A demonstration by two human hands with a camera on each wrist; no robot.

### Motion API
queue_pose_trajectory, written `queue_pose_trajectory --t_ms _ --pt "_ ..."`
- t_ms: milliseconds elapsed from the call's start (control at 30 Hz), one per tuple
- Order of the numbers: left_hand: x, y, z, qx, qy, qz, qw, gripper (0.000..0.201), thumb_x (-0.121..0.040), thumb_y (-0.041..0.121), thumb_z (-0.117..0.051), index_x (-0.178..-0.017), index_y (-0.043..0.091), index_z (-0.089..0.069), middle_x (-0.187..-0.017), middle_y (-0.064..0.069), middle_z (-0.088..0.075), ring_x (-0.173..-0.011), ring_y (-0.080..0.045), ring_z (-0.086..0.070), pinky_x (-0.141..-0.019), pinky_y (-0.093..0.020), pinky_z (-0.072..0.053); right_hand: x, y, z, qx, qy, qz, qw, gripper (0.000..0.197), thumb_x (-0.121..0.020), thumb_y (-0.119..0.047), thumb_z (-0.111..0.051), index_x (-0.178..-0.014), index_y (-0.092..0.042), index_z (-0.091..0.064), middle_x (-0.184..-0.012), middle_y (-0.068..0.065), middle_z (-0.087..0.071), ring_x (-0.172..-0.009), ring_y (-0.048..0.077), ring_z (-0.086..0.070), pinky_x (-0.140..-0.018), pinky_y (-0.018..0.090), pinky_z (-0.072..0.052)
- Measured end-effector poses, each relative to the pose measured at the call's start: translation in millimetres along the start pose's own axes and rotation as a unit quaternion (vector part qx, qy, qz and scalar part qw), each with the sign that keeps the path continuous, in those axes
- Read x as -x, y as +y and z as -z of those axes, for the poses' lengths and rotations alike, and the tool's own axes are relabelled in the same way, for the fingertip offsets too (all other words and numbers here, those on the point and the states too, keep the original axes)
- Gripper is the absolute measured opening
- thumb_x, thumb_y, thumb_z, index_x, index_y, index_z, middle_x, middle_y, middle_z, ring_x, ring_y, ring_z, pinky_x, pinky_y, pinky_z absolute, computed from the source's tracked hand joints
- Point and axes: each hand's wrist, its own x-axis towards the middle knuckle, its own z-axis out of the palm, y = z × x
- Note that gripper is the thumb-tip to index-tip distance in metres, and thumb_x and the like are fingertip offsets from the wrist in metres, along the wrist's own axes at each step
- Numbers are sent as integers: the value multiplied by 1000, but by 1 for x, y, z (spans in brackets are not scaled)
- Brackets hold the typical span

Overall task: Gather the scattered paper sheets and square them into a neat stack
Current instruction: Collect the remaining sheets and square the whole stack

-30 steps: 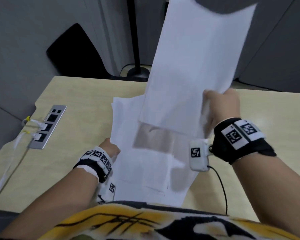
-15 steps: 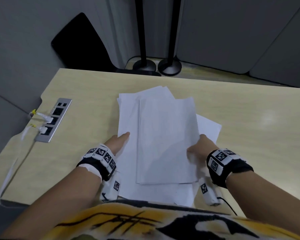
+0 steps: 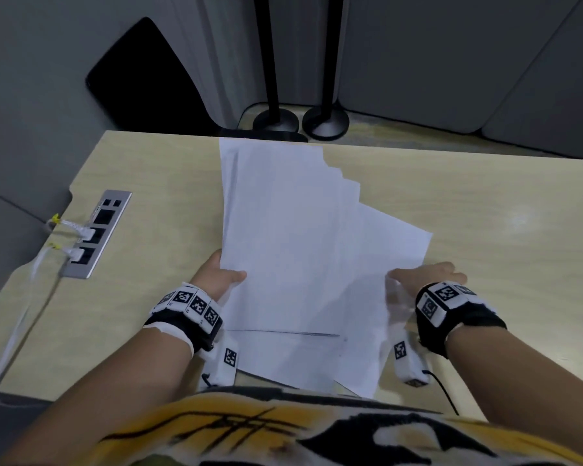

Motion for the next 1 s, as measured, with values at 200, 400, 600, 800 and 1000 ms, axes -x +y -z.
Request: queue_pose_trajectory --t_ms 200,400,600,800,1000 --pt "-5 8 -7 0 41 -1 999 57 -84 0 -65 -136 12 -45 -126 -11 -61 -113 -29 -58 -105 -42 -42 15 -10 -14 49 -36 48 997 78 -72 -37 -77 -126 -2 -32 -127 16 -39 -102 30 -53 -72 34 -37" --pt "-2 9 -14 -63 59 28 996 59 -89 1 -60 -142 6 -35 -134 -14 -53 -123 -30 -51 -100 -31 -38 14 -17 -19 -12 -147 132 980 48 -75 -22 -73 -112 3 -55 -82 13 -67 -66 26 -63 -51 26 -48" --pt "-10 5 0 -61 34 27 997 69 -85 3 -66 -145 14 -34 -134 -10 -55 -122 -31 -52 -108 -41 -39 9 -18 -11 -86 -215 150 961 18 -77 -12 -72 -89 -1 -65 -91 18 -71 -88 37 -69 -87 47 -55" --pt "-17 3 7 -70 4 40 997 69 -84 5 -68 -143 17 -36 -131 -8 -58 -120 -30 -54 -108 -48 -39 -8 -21 -1 -49 -189 153 969 15 -86 -13 -66 -83 0 -59 -85 17 -65 -81 35 -67 -75 40 -57" --pt "-22 4 10 -83 37 62 994 66 -85 8 -68 -142 14 -35 -131 -8 -56 -121 -31 -53 -108 -45 -39 -23 -26 33 -49 -20 172 984 13 -93 -9 -46 -87 -5 -58 -87 17 -57 -80 33 -53 -70 36 -41"
